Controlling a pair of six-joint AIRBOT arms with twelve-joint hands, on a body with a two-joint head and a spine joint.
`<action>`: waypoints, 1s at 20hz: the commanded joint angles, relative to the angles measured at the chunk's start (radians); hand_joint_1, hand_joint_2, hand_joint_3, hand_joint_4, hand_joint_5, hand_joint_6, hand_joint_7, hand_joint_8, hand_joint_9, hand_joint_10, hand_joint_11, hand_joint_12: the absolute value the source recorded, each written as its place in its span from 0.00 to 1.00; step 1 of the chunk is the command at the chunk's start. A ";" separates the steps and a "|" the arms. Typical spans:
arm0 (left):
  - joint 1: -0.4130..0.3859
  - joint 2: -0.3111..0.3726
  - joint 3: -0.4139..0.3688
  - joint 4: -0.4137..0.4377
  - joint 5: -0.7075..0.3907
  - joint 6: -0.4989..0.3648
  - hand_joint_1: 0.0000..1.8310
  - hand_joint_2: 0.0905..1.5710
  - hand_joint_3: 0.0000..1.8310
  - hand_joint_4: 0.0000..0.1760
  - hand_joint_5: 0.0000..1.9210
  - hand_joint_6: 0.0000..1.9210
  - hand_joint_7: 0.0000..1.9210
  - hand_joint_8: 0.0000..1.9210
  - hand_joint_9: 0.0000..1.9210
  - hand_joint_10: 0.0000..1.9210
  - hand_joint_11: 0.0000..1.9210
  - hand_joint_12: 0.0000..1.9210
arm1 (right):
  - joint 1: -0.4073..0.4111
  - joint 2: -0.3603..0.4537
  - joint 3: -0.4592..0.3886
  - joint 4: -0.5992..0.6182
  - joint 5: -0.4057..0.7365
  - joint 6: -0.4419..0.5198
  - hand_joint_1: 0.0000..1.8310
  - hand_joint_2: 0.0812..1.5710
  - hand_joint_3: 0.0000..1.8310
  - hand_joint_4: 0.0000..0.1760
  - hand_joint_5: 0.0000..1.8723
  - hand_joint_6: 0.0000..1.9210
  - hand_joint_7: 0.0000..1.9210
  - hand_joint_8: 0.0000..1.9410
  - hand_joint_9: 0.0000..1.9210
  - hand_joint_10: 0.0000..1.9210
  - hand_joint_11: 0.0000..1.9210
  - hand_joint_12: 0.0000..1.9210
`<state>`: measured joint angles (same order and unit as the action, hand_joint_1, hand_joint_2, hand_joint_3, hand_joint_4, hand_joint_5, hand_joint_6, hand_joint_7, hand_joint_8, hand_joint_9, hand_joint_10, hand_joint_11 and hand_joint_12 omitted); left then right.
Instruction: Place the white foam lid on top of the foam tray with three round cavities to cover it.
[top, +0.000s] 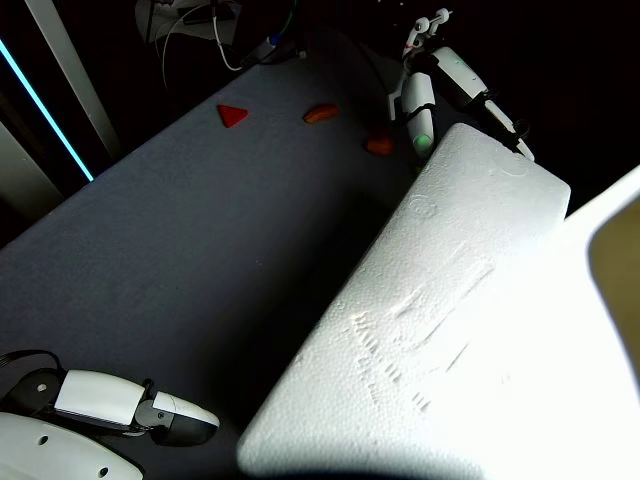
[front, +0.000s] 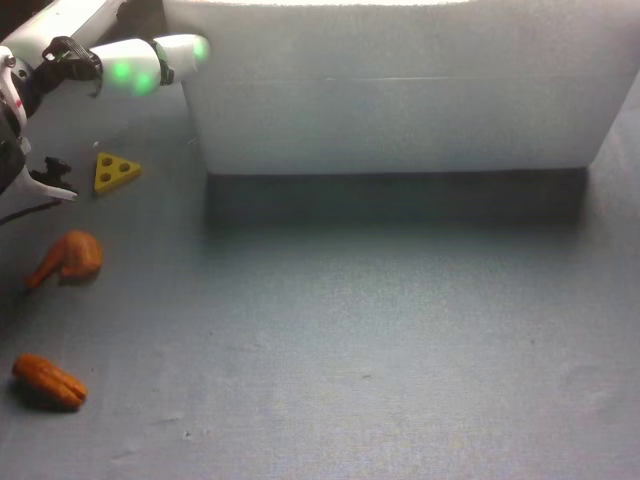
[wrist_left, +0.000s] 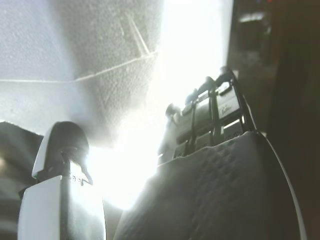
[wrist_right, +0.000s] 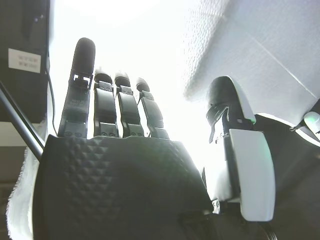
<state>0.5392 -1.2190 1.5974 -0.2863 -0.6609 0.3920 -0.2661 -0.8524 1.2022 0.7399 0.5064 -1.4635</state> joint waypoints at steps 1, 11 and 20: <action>-0.001 0.008 0.000 -0.004 -0.118 -0.008 0.24 0.73 0.00 0.27 0.00 0.00 0.00 0.00 0.00 0.00 0.00 0.13 | 0.006 0.021 0.003 -0.021 0.117 0.002 0.18 0.81 0.00 0.00 0.00 0.00 0.00 0.00 0.00 0.00 0.00 0.37; 0.095 0.103 -0.113 0.018 -0.278 -0.040 0.27 0.70 0.00 0.30 0.00 0.00 0.00 0.00 0.00 0.00 0.01 0.00 | -0.019 0.069 -0.063 -0.059 0.162 0.002 0.20 0.82 0.00 0.00 0.00 0.00 0.00 0.00 0.00 0.00 0.00 0.23; 0.151 0.159 -0.182 0.056 -0.371 -0.054 0.24 0.69 0.00 0.38 0.00 0.00 0.00 0.00 0.00 0.00 0.00 0.19 | -0.089 0.135 -0.161 -0.159 0.245 0.061 0.20 0.78 0.00 0.00 0.00 0.00 0.00 0.00 0.00 0.28 0.00 0.91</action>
<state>0.6987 -1.0698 1.4078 -0.2169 -0.8986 0.3443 -0.3672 -0.7345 1.0332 0.5976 0.6258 -1.4071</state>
